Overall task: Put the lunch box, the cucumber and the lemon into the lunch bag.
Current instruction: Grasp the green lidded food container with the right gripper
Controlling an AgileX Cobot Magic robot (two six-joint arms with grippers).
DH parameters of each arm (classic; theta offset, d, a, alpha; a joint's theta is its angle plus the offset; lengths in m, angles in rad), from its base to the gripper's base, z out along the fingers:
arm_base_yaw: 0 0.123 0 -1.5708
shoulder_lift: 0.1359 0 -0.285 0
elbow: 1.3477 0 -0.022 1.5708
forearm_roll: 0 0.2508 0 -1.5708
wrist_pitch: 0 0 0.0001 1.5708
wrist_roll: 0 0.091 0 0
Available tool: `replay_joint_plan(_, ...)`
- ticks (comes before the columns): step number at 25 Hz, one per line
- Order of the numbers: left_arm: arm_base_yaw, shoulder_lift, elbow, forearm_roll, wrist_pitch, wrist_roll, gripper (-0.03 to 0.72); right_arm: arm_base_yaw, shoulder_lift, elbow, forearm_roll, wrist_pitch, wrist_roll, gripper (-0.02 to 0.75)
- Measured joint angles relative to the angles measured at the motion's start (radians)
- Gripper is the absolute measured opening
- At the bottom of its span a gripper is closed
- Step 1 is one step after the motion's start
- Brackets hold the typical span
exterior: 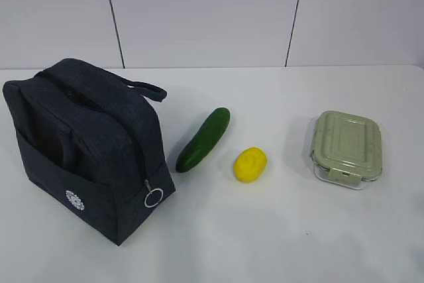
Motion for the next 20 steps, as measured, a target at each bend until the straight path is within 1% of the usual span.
replay_joint_plan(20,0.000,0.000,0.000,0.000,0.000,0.000,0.241,0.000,0.000,0.000,0.000,0.000,0.000,0.422)
